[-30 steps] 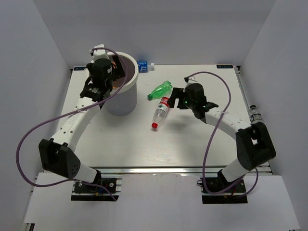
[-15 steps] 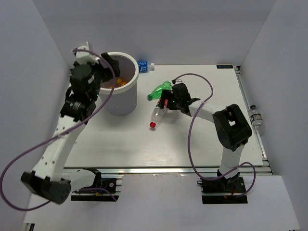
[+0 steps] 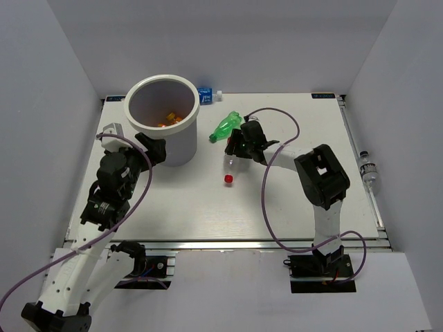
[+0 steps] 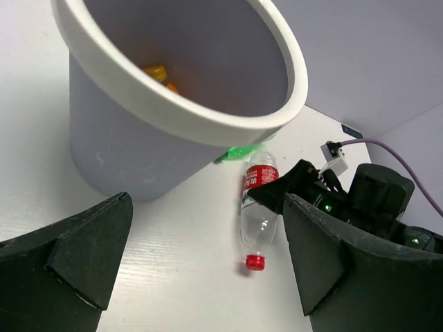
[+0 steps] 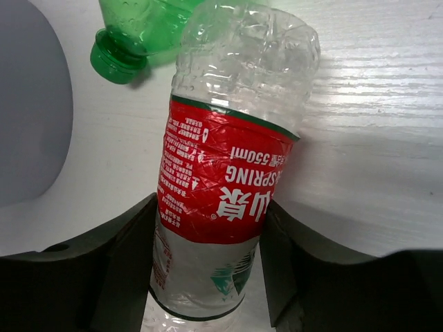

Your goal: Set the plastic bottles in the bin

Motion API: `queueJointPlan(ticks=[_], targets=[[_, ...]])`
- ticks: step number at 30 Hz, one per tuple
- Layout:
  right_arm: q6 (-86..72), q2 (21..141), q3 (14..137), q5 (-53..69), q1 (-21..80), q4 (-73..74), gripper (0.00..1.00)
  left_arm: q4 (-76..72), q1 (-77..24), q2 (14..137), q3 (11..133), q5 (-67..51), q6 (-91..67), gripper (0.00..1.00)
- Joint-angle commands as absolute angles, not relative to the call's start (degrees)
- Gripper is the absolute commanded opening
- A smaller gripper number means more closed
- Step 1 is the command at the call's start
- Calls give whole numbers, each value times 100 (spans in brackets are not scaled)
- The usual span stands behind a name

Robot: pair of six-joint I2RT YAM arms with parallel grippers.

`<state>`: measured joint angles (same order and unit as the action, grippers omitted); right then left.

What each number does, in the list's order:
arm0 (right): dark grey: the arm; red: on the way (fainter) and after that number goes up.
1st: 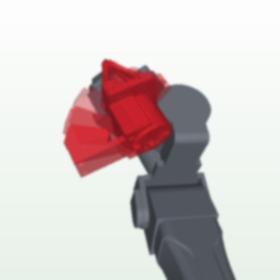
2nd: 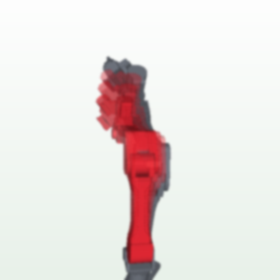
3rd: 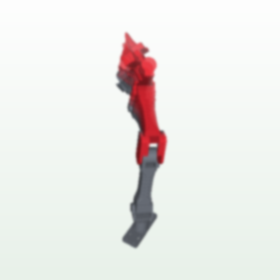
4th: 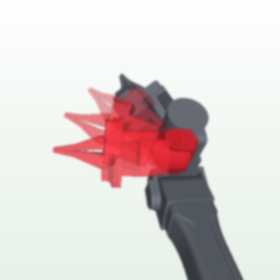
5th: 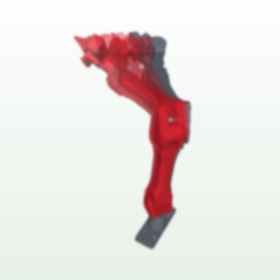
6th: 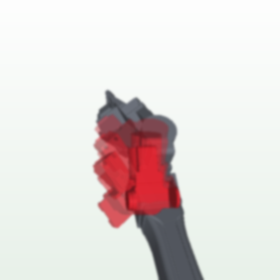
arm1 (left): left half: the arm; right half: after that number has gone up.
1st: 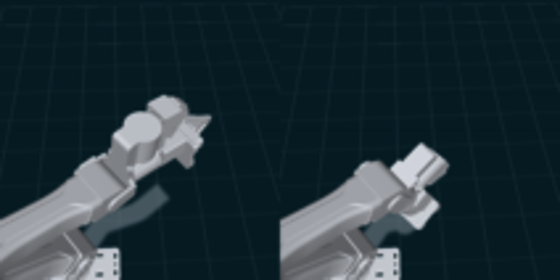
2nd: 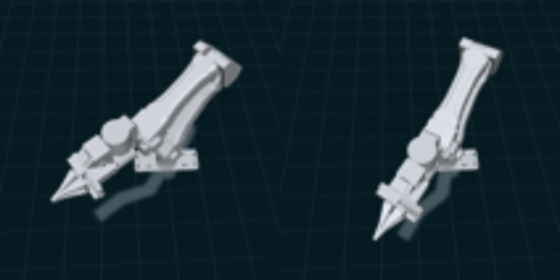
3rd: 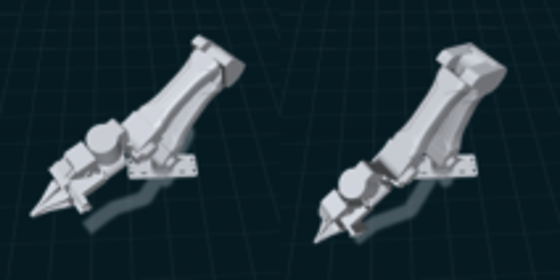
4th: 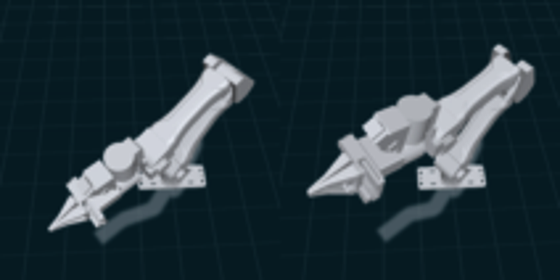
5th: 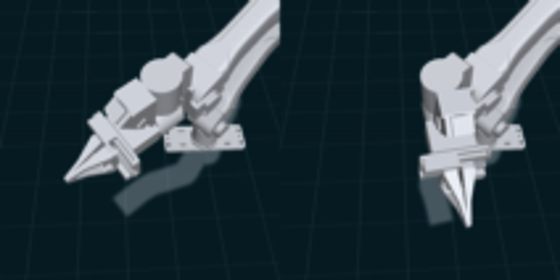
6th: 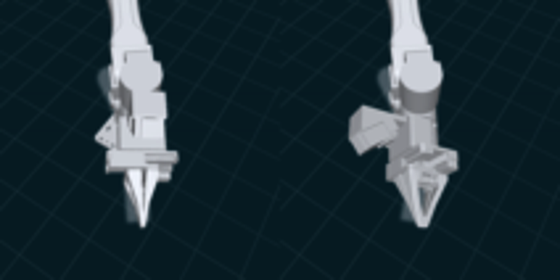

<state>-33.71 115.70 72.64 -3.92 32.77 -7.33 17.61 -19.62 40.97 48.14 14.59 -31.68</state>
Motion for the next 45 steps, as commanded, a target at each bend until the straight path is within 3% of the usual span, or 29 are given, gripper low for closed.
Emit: queueJointPlan(ticks=[1,3,5,10,14,19,23,25,28,30,32,33,45], targets=[[-3437,11567,7269,-581,3252,-570,56,1854,-1969,3867,4641,1424,-3463,98],[-3437,11120,7006,-536,3252,-913,44,1915,-1969,3824,4623,1441,-3419,98],[-3218,10481,6567,-414,3252,-1333,39,1951,-1969,3814,4588,1529,-3428,98],[-2401,9326,6520,551,3252,-1819,36,1697,-1969,3832,4342,1529,-3454,98],[-1838,9123,7616,1615,3348,-2065,35,1609,-1969,3963,4202,1485,-3410,98],[-1021,9623,9147,1496,3927,-2312,37,1415,-1969,4034,4113,1363,-3375,98],[-861,10905,10869,1195,4183,-2048,38,1327,-1969,4192,4078,1134,-3244,98],[-1071,11371,11676,1274,4192,-2118,44,1345,-1969,4245,4104,1151,-3234,98],[-1413,12205,12171,1353,4192,-2232,45,1362,-1969,4289,4113,1239,-3252,98],[-1511,12427,12304,1537,4201,-2162,55,1397,-1969,4280,4131,1204,-3226,98],[-1538,12656,12585,1853,4210,-1970,68,1363,-1969,4237,4131,1143,-3208,98],[-1529,12708,12690,1898,4210,-1899,89,1328,-1969,4219,4122,1108,-3191,98],[-669,11190,12570,2013,4043,-1188,89,1213,-1969,4298,4280,967,-3076,98]])
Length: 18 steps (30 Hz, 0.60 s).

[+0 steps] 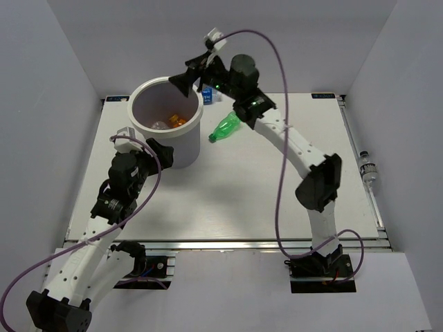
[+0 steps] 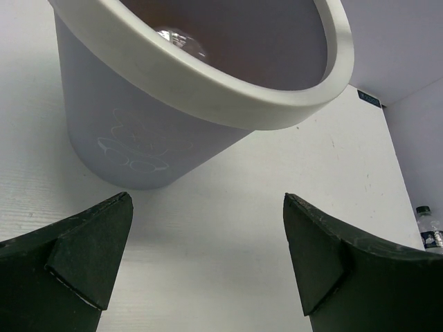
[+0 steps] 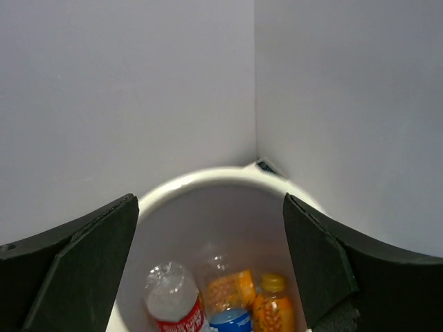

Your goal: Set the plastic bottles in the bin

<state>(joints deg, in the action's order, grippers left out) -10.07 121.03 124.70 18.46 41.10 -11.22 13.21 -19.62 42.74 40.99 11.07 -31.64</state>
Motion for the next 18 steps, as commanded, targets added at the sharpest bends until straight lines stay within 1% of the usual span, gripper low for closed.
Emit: queueJointPlan(ticks=[1,3,4,5,7,9,10,11,12,15,16,18], targets=[[-494,10910,12455,1734,3991,-821,89,1204,-1969,4315,4298,932,-3059,98],[-335,10636,12009,1285,3894,-398,89,1195,-1969,4324,4315,870,-3041,98],[-177,10365,11841,718,3720,5,89,1187,-1969,4324,4315,783,-3032,98],[-141,10249,11665,407,3596,296,89,1187,-1969,4324,4307,747,-2980,98],[-228,9934,11148,237,2930,657,89,1169,-1969,4333,4280,660,-2927,98],[-412,9870,11048,360,2289,1395,89,1125,-1969,4359,4280,607,-2883,98],[-448,9931,11109,125,1659,1658,89,1099,-1969,4394,4254,537,-2874,98],[-448,9984,11135,-181,1374,2061,89,1012,-1969,4421,4228,467,-2865,98],[-370,10167,11188,-411,858,2283,89,967,-1969,4464,4201,388,-2857,98],[182,10659,11662,-1245,170,3399,89,651,-1969,4658,4087,-52,-2830,98],[385,10766,11733,-1927,97,3593,89,529,-1977,4797,4070,-288,-2865,98],[1000,10941,11480,-2695,62,3622,89,405,-1978,4974,4043,-395,-2970,98]])
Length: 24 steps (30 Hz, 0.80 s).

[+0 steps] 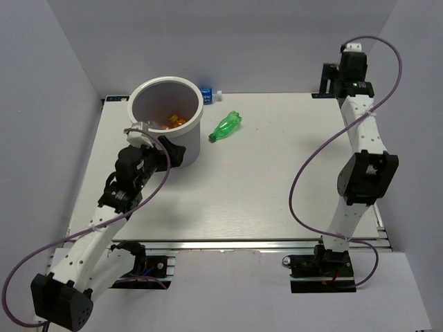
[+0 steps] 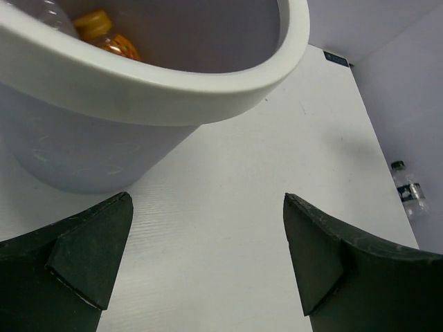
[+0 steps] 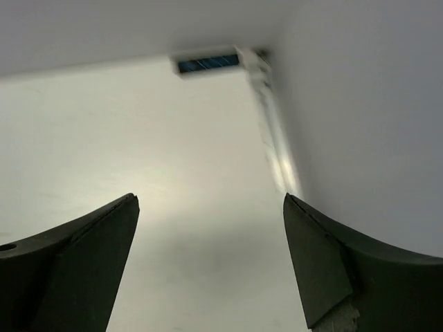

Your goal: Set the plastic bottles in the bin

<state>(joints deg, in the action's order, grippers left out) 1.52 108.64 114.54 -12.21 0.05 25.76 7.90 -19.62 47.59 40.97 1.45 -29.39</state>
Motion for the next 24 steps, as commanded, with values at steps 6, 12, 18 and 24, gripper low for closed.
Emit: queueJointPlan(ticks=[6,12,18,24], targets=[[1766,11486,10460,-3630,-509,3481,89,97,-1995,5905,4166,-861,-3023,98],[1987,12085,9906,-4245,-975,3173,89,44,-2153,6266,4333,-932,-3032,98],[2065,12085,9677,-4245,-1177,3085,89,-211,-2285,6442,4473,-870,-2971,98],[1917,12339,9676,-4333,-1388,3759,89,-422,-2312,6714,4658,-835,-3006,98]])
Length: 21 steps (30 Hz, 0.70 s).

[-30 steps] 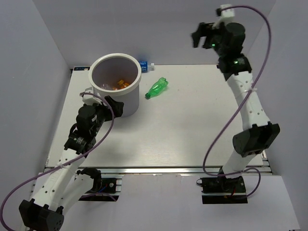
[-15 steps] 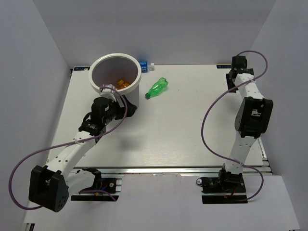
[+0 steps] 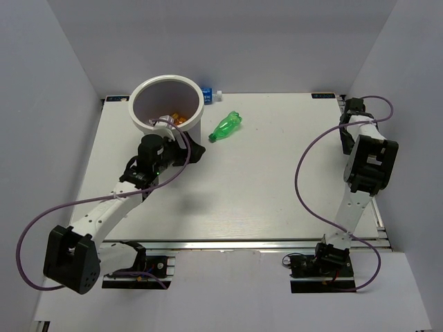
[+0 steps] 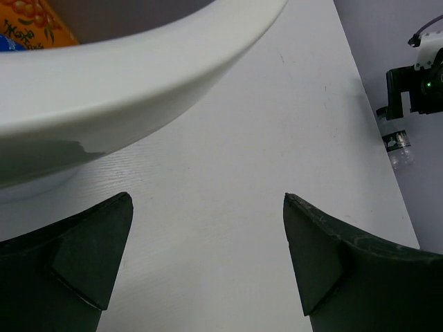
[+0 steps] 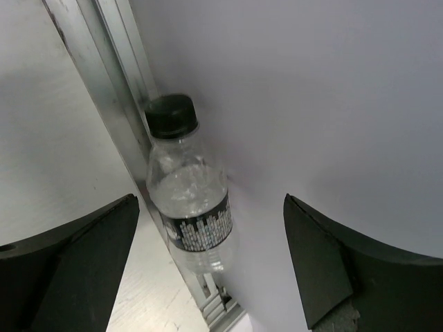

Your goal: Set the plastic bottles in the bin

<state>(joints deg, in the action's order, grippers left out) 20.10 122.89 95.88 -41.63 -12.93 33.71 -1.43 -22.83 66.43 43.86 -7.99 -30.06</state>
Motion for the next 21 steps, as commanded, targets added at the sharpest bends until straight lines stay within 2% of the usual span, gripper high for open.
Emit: queueJointPlan(ticks=[1,9,16,21], targets=[[1864,12366,9677,-4316,-1415,3823,89,-500,-2312,6741,4676,-844,-2997,98],[1468,12226,9299,-3754,-1564,3876,89,-624,-2312,6952,4729,-861,-2936,98],[1310,12524,9272,-4060,-1670,4166,88,-545,-2320,7005,4720,-730,-2900,98],[1064,12700,9422,-4158,-1802,4280,82,-580,-2320,6917,4685,-703,-2892,98]])
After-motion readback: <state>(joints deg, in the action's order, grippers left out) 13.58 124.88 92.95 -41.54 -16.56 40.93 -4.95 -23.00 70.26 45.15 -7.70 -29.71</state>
